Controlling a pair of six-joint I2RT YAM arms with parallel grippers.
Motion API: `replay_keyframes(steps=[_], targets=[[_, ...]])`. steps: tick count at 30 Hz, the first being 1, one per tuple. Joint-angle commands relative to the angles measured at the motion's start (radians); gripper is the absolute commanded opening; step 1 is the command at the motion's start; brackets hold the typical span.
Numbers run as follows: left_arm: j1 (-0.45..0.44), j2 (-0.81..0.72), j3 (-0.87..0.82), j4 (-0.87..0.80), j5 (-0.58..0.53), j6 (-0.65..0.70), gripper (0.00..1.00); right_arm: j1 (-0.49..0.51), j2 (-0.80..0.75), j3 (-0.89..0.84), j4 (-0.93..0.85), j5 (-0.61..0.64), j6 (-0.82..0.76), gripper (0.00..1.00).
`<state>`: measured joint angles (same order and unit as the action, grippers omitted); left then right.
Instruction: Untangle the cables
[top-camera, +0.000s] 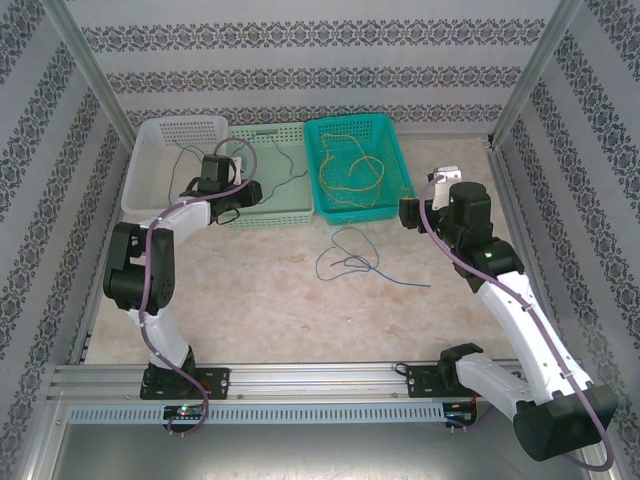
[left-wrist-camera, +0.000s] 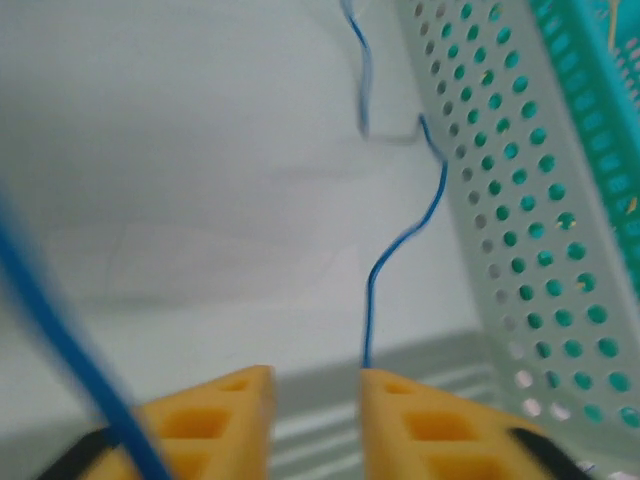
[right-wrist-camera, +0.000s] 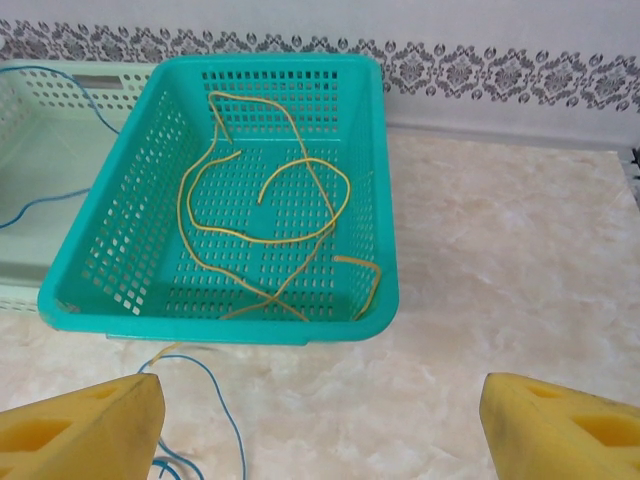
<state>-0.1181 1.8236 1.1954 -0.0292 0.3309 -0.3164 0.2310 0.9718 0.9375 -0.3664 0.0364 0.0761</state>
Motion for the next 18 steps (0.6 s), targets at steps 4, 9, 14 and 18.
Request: replay_keyframes(steps=[4,9,14,18], targets=[[-0.009,-0.053,0.026,-0.095,-0.121,0.01,0.61,-0.009,0.016,0.004,-0.014,0.016,0.042,0.83],[-0.028,-0.134,0.011,-0.107,-0.184,0.016,1.0,-0.01,0.027,0.0,-0.046,0.042,0.068,0.82],[-0.072,-0.235,0.015,-0.133,-0.246,0.045,1.0,-0.009,0.048,-0.019,-0.123,0.073,0.146,0.77],[-0.119,-0.331,-0.039,-0.064,-0.224,0.05,1.0,0.0,0.079,-0.062,-0.137,-0.01,0.226,0.72]])
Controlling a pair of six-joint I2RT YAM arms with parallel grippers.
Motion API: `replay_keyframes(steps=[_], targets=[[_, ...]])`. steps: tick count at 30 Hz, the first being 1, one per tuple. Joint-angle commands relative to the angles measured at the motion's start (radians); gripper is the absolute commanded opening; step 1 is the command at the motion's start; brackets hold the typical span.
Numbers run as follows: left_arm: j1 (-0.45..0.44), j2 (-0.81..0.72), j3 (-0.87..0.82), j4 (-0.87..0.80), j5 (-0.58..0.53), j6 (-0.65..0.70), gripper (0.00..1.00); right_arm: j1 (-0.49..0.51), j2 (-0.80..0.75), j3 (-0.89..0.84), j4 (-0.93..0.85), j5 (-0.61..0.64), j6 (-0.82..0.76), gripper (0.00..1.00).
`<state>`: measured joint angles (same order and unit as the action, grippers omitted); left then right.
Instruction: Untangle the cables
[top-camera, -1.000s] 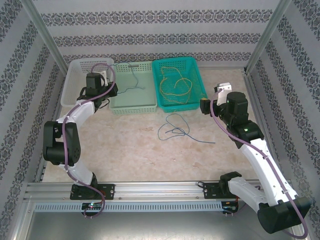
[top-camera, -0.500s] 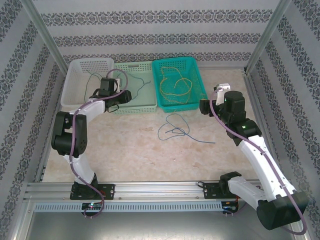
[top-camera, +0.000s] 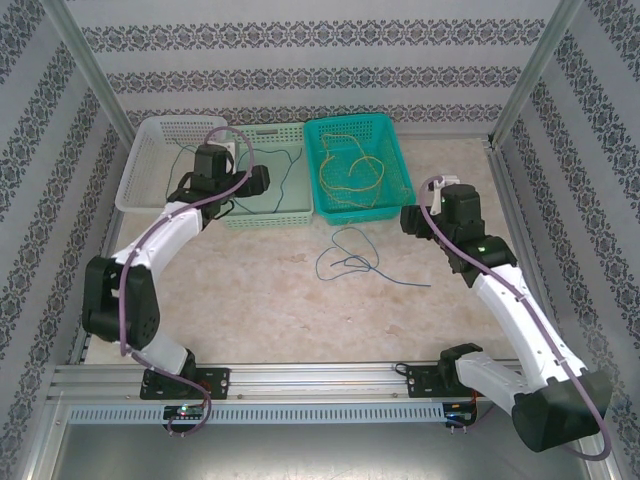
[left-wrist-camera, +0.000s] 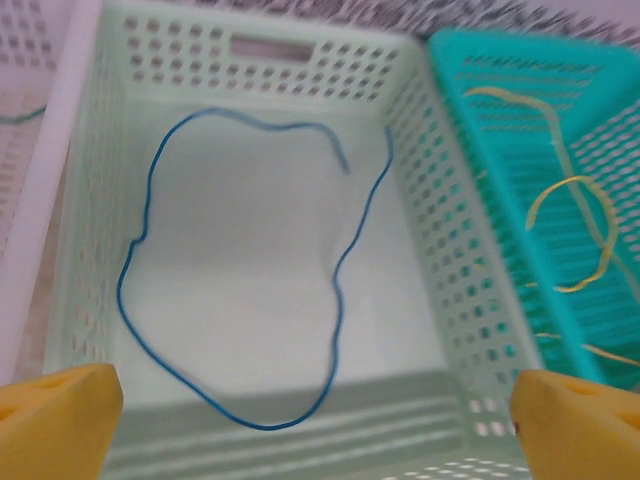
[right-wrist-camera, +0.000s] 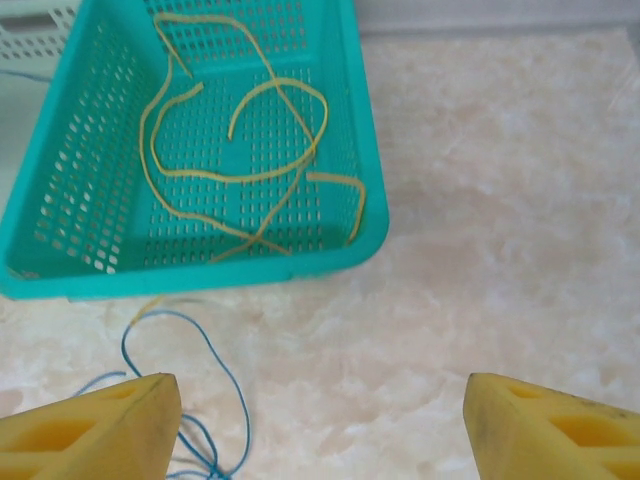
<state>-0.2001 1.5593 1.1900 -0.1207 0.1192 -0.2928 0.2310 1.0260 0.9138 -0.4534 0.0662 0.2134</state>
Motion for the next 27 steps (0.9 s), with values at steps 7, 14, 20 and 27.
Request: replay_keyframes(steps=[7,14,20,27], targets=[[-0.165,-0.121,-0.16,0.097,0.049,0.04,1.0,0.133,0.234,-0.047,-0.068,-0.091,0.158,0.71],[-0.267,-0.242,-0.38,0.166,-0.004,0.006,1.0,0.155,0.462,0.008,-0.069,-0.027,0.149,0.66],[-0.293,-0.298,-0.45,0.162,0.004,-0.018,1.0,0.171,0.581,0.032,-0.049,-0.001,0.179,0.6],[-0.311,-0.27,-0.462,0.171,0.013,-0.021,1.0,0.198,0.637,0.022,-0.035,0.027,0.229,0.53]])
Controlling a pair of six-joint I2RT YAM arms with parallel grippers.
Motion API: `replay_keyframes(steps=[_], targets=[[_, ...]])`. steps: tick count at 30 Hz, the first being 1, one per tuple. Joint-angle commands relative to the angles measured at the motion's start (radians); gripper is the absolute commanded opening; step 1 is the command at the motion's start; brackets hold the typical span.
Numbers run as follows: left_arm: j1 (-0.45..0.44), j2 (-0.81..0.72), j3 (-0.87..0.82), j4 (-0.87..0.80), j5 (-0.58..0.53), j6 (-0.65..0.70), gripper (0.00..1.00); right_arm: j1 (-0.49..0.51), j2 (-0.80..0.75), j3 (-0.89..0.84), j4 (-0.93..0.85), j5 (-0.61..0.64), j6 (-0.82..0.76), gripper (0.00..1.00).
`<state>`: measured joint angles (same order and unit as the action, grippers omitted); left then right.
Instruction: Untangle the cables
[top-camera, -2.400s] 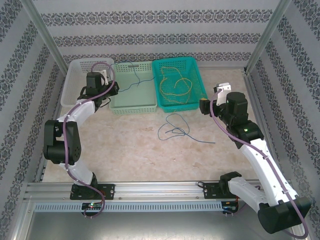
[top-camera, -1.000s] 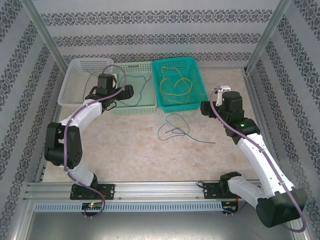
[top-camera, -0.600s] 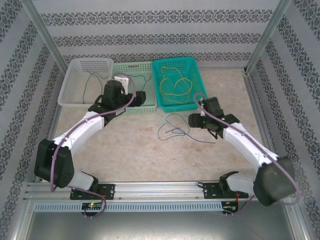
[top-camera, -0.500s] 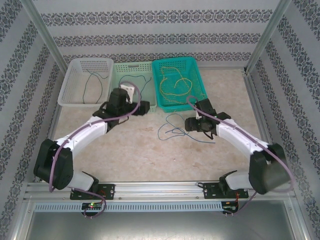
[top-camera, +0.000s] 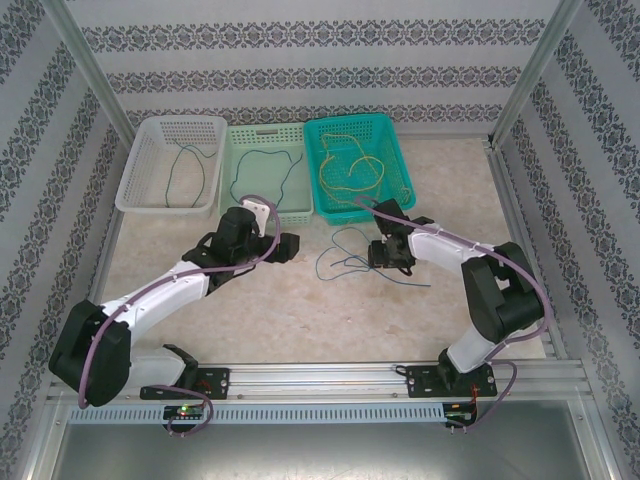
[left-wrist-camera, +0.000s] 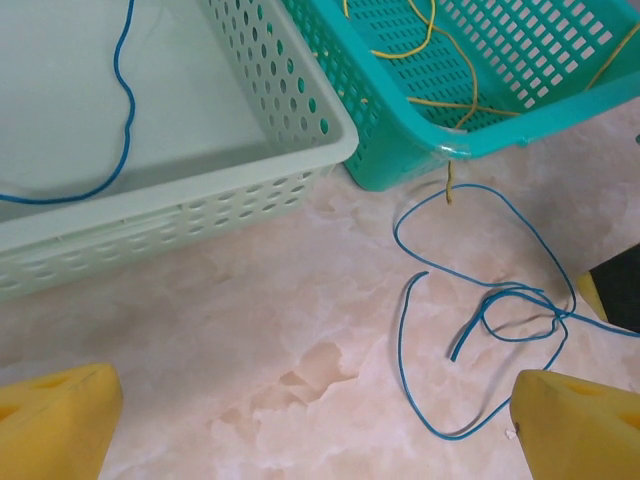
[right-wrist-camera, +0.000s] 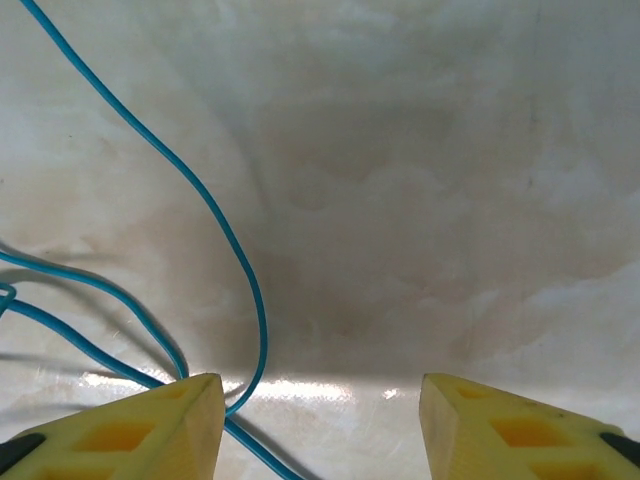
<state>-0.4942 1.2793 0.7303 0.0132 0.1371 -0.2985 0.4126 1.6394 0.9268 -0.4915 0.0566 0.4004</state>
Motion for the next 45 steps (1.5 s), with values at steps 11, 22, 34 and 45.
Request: replay_keyframes(steps=[11,22,34,45], targets=[[-0.029,0.041,0.016,0.033,0.003,-0.002,1.0,0.037,-0.12,-0.103,-0.019,0.068,0.071,0.6],[-0.057,0.086,0.038,0.035,0.027,0.013,1.0,0.037,-0.097,-0.13,-0.01,0.02,0.131,0.56],[-0.108,0.223,0.123,-0.077,0.019,0.039,0.98,0.082,-0.038,-0.111,-0.032,0.0,0.134,0.37],[-0.171,0.48,0.263,-0.162,0.013,-0.015,0.83,0.103,-0.148,-0.217,0.0,0.019,0.196,0.26]])
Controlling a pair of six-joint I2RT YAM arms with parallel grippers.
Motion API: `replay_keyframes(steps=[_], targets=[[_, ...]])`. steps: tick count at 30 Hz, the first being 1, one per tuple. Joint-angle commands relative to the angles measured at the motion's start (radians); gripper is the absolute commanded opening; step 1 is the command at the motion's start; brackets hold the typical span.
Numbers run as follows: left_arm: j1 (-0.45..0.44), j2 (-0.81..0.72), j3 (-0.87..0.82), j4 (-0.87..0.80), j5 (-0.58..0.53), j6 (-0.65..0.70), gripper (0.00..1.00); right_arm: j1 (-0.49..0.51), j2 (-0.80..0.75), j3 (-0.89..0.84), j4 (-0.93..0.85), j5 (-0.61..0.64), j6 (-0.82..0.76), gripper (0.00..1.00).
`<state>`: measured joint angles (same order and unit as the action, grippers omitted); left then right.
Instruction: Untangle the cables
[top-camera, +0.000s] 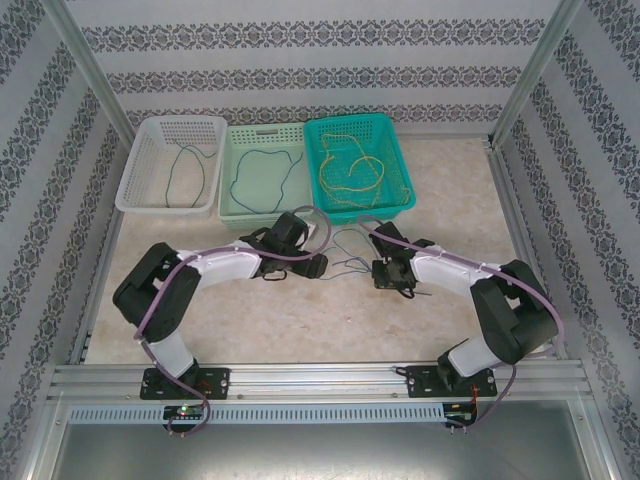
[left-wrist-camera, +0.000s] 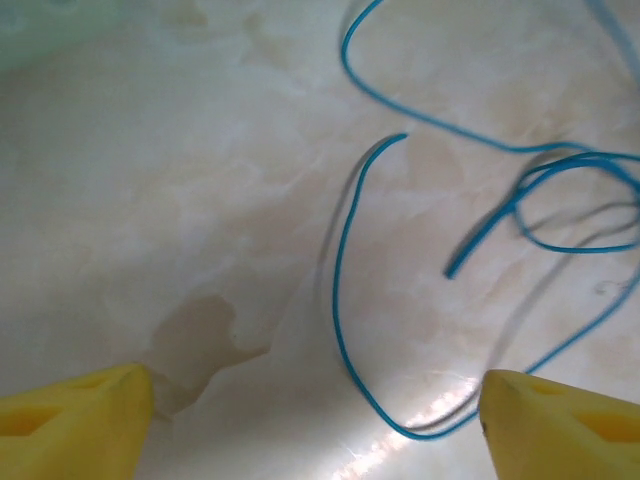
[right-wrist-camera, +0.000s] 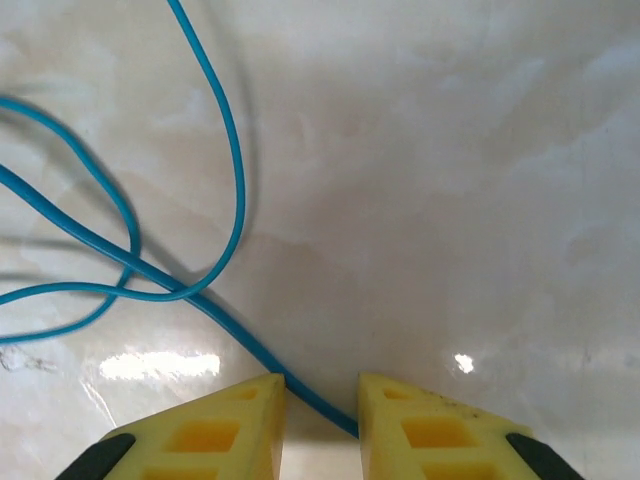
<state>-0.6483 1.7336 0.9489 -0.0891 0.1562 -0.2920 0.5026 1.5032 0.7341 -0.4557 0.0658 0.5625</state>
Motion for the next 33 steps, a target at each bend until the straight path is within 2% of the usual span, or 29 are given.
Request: replay_keyframes(steps=[1,5,7,9,13,17,20,23,25,29,33], targets=[[-0.02,0.039,0.057,-0.066,-0.015,-0.022,0.82,0.015,-0.011,-0.023,-0.034,0.011,0.034,0.26],[-0.025,0.097,0.101,-0.099,-0.013,-0.023,0.77,0.02,-0.002,-0.018,-0.033,0.012,0.033,0.26],[-0.027,0.126,0.122,-0.121,-0.038,-0.032,0.71,0.022,-0.004,-0.019,-0.032,0.016,0.033,0.26],[-0.03,0.139,0.131,-0.129,-0.06,-0.038,0.7,0.024,-0.013,-0.021,-0.035,0.023,0.033,0.26],[-0.047,0.177,0.167,-0.167,-0.073,-0.013,0.5,0.024,-0.032,-0.022,-0.043,0.038,0.032,0.26],[-0.072,0.229,0.205,-0.221,-0.088,0.005,0.39,0.023,-0.046,-0.019,-0.049,0.048,0.03,0.26],[-0.076,0.247,0.203,-0.23,-0.086,0.007,0.18,0.022,-0.055,-0.022,-0.052,0.055,0.031,0.26],[-0.076,0.24,0.19,-0.242,-0.108,0.013,0.04,0.022,-0.065,-0.032,-0.05,0.055,0.036,0.26],[-0.076,0.217,0.176,-0.243,-0.13,0.013,0.0,0.019,-0.068,-0.036,-0.05,0.057,0.04,0.26],[-0.077,0.109,0.155,-0.257,-0.21,0.017,0.0,0.014,-0.069,-0.038,-0.051,0.063,0.039,0.26],[-0.076,-0.036,0.148,-0.26,-0.243,0.046,0.0,0.011,-0.07,-0.036,-0.049,0.064,0.037,0.25]])
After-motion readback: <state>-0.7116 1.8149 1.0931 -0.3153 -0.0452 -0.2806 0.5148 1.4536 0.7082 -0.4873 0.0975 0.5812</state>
